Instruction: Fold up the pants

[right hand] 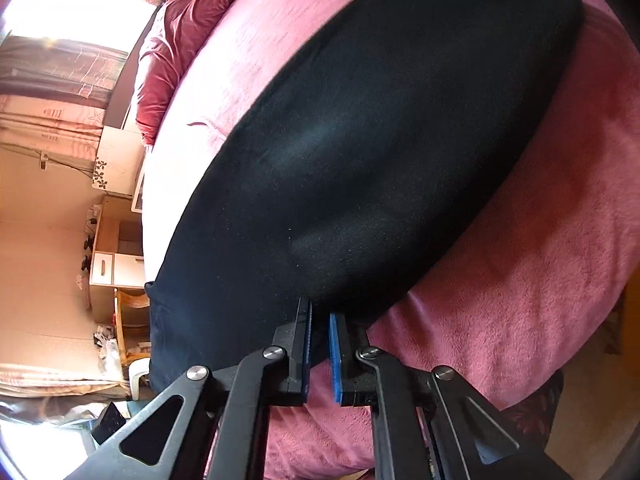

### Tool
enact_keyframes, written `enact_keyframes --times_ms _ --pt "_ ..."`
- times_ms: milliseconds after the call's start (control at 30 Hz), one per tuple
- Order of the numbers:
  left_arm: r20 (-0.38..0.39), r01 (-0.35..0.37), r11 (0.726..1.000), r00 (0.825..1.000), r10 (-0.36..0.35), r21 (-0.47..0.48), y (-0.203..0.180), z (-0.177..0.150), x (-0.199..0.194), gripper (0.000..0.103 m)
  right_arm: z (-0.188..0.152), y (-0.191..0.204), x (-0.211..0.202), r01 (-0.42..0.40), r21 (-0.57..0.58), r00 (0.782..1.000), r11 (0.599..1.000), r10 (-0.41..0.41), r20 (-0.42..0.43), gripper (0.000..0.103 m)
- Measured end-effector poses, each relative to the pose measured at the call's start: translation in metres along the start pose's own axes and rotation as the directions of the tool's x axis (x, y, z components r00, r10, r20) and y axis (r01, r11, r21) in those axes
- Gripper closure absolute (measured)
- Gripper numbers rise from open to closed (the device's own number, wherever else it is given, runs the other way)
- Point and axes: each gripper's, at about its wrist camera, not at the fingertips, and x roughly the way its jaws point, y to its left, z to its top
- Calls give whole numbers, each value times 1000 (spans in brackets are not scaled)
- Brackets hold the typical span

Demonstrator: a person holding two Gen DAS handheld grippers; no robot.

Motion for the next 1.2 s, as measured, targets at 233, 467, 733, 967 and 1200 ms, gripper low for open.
enact_keyframes --times_ms 233,467,733,967,1200 --pt "57 9 993 998 -3 -115 27 -7 -16 67 -4 0 23 125 -81 991 989 -128 -27 98" --pt "125 -11 941 991 56 -338 74 -18 -42 66 -1 10 11 137 -161 987 977 -149 -66 70" --pt "225 -44 890 961 162 -453 108 -34 -80 66 3 123 0 98 -520 992 849 -126 -19 70" --pt "216 -89 906 957 192 -413 112 -31 -80 66 3 265 103 -162 -681 971 714 -5 -237 69" --pt "212 -116 926 956 202 -358 112 -29 -77 66 28 342 207 -261 -643 908 720 -43 -417 55"
